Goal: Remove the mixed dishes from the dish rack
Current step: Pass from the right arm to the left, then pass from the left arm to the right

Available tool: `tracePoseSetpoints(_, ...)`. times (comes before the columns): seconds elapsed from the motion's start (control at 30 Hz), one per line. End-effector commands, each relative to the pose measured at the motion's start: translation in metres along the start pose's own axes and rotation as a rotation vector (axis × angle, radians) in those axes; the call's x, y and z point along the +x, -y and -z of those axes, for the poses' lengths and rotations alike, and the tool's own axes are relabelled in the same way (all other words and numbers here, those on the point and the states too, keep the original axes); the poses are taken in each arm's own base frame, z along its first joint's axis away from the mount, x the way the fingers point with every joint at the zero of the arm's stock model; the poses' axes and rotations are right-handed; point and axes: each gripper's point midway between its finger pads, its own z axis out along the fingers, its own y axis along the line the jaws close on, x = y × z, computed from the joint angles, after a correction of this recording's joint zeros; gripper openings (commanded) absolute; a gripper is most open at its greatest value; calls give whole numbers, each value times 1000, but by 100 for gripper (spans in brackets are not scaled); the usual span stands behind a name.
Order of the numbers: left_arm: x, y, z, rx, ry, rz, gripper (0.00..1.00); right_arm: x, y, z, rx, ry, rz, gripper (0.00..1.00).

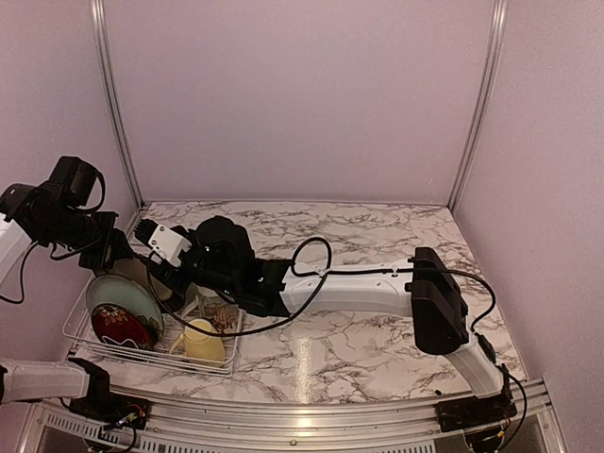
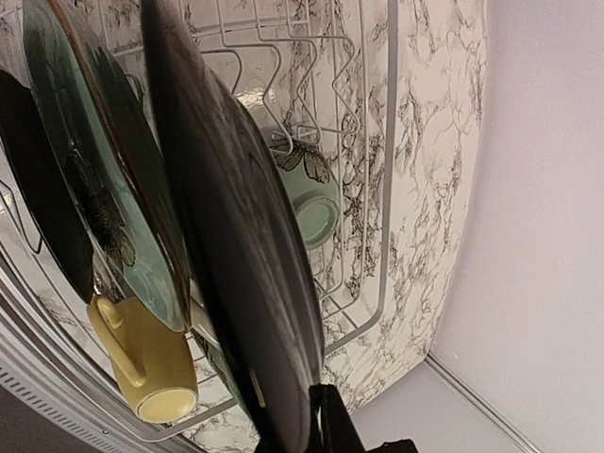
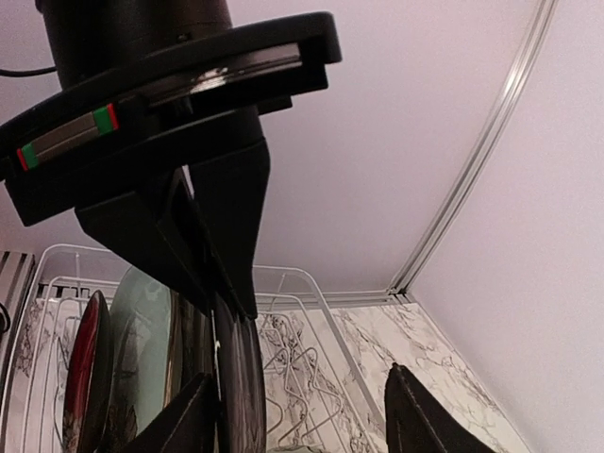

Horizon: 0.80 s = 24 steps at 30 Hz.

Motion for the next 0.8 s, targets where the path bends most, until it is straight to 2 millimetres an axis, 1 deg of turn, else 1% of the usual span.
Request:
tracePoseSetpoints(0.0, 6, 27, 29, 158, -14, -56, 0, -31, 11, 8, -1, 52, -41, 60)
tracePoseSetpoints(0.07, 6, 28, 33, 174, -14, -52, 0, -28, 11, 8, -3, 41, -55, 59)
tracePoseSetpoints(0.17, 4, 37, 43, 213, 5, -70, 0, -24, 6, 8, -15, 23, -64, 53)
tracePoseSetpoints(0.33, 6, 50, 60, 267, 9, -89, 0, -16, 0, 8, -17, -10, -57, 53)
tracePoseSetpoints(0.47, 8, 51, 64, 278, 0, -90, 0, -12, 3, 6, 9, -13, -65, 53)
tracePoseSetpoints(0.6, 10, 54, 69, 294, -6, -95, 0, -10, 4, 1, 28, -4, -61, 44)
tracePoseSetpoints(0.77, 12, 57, 76, 314, -14, -96, 0, -10, 6, -3, 42, -5, -56, 42)
